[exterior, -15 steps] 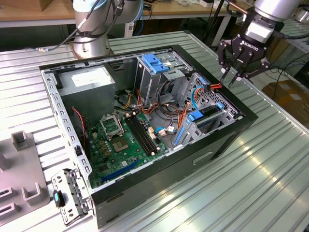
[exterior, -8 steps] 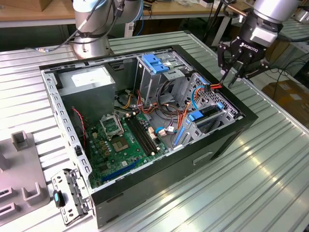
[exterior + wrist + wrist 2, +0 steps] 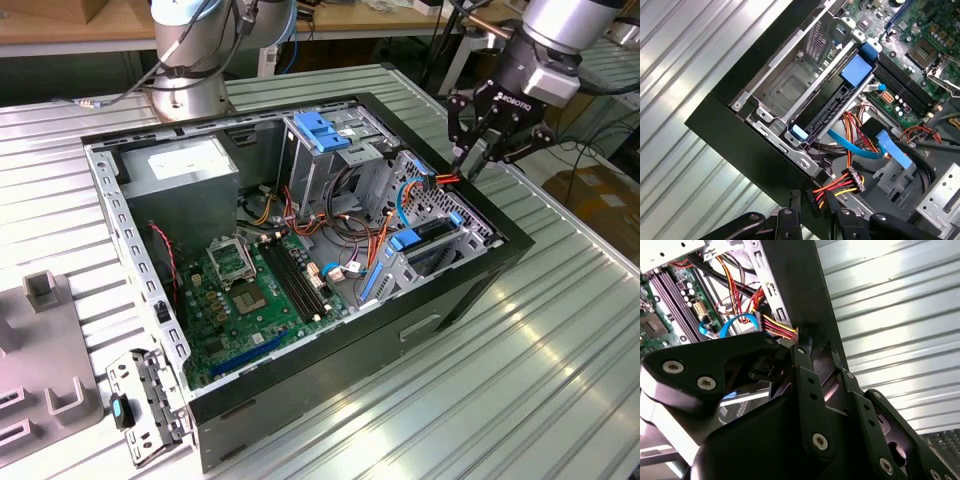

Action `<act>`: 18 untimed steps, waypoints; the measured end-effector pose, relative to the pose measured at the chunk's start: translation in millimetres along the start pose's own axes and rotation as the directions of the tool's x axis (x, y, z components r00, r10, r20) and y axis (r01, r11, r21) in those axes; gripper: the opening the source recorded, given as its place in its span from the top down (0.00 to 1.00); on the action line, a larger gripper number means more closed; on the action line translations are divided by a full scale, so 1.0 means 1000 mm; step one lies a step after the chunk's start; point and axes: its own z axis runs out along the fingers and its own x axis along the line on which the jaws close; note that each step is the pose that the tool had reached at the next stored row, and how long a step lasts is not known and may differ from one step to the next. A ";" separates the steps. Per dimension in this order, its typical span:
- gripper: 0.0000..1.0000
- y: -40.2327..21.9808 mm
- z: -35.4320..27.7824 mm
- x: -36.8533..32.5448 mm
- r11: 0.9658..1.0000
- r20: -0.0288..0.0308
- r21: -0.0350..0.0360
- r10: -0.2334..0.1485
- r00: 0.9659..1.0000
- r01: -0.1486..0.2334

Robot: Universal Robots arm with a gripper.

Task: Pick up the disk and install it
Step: 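Insert the first disk wire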

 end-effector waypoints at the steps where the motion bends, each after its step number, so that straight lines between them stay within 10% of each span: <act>1: 0.67 0.0000 0.0004 0.0000 1.000 0.000 -0.001 -0.018 1.000 0.018; 4: 0.67 0.0001 0.0016 0.0001 0.998 -0.001 -0.003 -0.070 0.998 0.070; 8: 0.67 0.0001 0.0057 0.0002 0.985 -0.003 -0.008 -0.174 0.985 0.174; 11: 0.82 0.0001 0.0056 0.0002 0.985 -0.003 -0.008 -0.175 0.985 0.175; 18: 0.82 0.0002 0.0024 0.0001 0.985 -0.003 -0.007 -0.175 0.985 0.175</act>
